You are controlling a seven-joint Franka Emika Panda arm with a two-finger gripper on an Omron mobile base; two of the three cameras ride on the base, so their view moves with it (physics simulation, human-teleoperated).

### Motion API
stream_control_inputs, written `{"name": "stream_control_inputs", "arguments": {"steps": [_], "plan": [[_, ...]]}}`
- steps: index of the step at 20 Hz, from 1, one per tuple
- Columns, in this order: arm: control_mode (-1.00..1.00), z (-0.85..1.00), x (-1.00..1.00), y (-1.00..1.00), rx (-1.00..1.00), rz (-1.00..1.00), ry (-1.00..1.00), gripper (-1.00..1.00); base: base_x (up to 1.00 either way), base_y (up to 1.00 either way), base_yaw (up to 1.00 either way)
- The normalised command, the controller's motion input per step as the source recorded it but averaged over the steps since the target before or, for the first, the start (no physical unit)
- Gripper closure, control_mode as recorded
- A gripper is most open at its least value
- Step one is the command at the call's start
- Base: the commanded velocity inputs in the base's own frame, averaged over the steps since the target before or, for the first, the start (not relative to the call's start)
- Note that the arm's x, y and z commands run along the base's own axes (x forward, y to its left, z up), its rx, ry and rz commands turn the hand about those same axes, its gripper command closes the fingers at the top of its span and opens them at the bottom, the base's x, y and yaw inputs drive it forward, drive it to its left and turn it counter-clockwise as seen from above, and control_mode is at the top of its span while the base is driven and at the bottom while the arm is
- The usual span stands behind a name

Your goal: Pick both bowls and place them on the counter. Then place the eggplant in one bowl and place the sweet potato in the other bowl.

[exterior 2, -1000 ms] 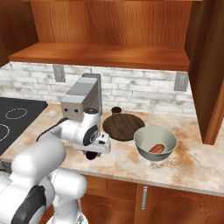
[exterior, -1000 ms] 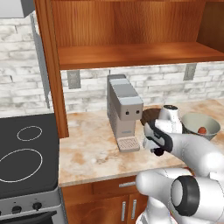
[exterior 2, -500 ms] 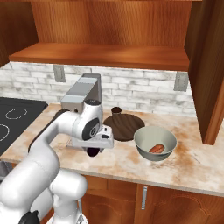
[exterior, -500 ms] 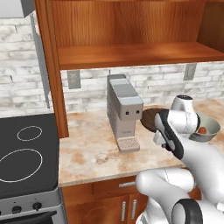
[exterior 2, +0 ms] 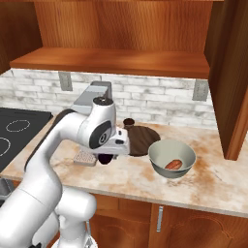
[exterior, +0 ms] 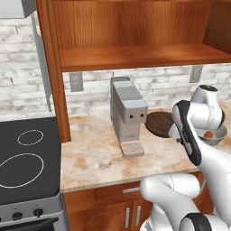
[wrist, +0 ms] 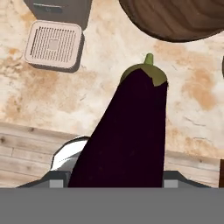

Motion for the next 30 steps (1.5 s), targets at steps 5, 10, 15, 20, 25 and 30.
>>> {"name": "stream_control_inputs", "arguments": {"steps": [5, 10, 15, 20, 25, 30], "plan": [[-1.00, 0.37, 0.12, -0.18, 0.00, 0.00, -0.40, 1.00, 0.00, 0.00, 0.00], [-1.00, 0.27, 0.49, -0.21, 0.05, 0.00, -0.13, 1.00, 0.00, 0.00, 0.00], [-1.00, 0.21, 0.73, -0.23, 0.03, 0.00, 0.10, 1.00, 0.00, 0.00, 0.00], [-1.00, 0.05, 0.64, -0.16, 0.00, 0.00, 0.13, 1.00, 0.00, 0.00, 0.00], [-1.00, -0.31, 0.40, -0.24, 0.02, 0.00, 0.03, 1.00, 0.00, 0.00, 0.00], [-1.00, -0.48, 0.25, -0.20, 0.03, 0.00, 0.00, 1.00, 0.00, 0.00, 0.00]]}}
